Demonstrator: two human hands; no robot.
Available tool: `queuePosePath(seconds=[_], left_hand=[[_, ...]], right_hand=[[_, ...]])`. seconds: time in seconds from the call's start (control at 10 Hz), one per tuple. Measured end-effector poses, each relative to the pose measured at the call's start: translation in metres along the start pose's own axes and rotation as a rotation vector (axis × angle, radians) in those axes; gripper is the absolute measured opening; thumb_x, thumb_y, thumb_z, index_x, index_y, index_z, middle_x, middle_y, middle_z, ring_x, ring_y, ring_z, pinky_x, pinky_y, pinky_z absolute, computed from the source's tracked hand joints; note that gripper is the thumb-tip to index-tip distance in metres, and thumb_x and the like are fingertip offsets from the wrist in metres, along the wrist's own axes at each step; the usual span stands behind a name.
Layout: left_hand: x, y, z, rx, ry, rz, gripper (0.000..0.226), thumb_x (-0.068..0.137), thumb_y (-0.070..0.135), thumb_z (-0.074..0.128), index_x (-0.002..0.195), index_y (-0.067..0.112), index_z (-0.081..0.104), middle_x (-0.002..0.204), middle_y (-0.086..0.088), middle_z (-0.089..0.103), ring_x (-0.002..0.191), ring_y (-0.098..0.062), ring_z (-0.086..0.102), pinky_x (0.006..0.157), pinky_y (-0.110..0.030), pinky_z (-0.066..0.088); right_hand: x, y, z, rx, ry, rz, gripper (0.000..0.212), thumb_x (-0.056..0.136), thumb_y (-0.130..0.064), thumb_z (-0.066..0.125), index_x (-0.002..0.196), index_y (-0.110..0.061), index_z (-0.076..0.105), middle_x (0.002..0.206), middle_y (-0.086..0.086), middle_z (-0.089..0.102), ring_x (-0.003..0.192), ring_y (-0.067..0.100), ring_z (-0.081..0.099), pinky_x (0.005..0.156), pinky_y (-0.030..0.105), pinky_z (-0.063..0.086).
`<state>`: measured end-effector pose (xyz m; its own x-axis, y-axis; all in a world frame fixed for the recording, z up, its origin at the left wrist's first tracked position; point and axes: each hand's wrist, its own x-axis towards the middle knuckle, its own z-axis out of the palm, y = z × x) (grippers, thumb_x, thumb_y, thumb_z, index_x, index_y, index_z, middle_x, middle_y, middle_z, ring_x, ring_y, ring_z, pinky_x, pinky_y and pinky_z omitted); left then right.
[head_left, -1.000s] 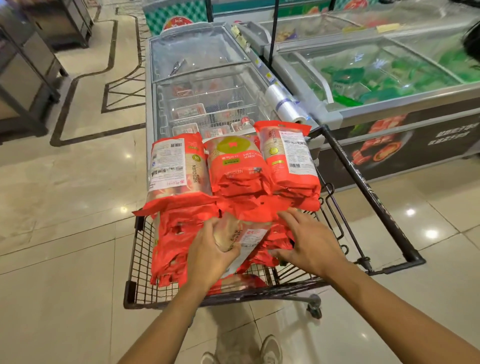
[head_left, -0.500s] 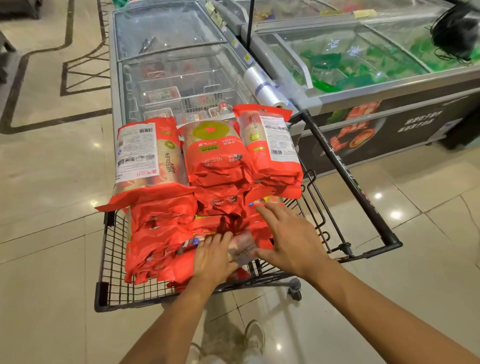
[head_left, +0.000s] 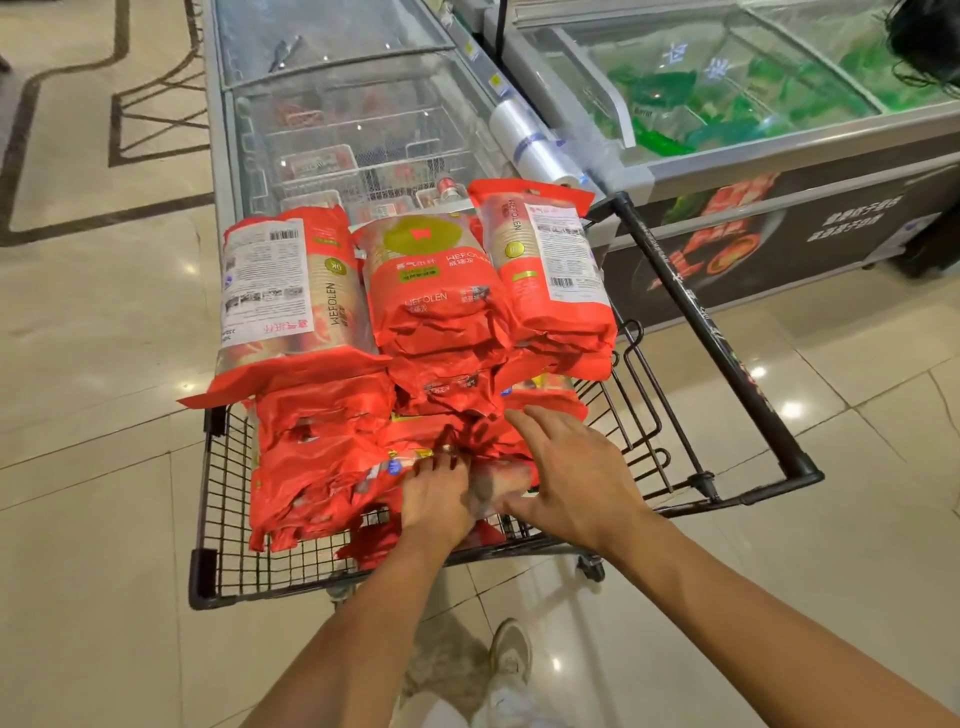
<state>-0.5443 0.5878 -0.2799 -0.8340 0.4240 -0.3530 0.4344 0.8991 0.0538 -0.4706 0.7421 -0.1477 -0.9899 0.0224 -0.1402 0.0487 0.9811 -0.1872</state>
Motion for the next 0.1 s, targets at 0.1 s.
queuePosePath(seconds=[0.1], left_hand=[[-0.008,0.0002,-0.0229,0.006,0.09,-0.017,0.058,0.095,0.052,0.055,0.143,0.02,0.046,0.146,-0.006,0.051,0.135,-0.029,0.047,0.105,-0.043,0.04]], right_hand=[[0.0059,-0.007,-0.0105,-0.023,-0.016,0.0,0.102,0.074,-0.078,0.061,0.156,-0.028,0.028,0.16,0.001,0.038,0.145,0.024,0.037,0.113,0.043,0.04]])
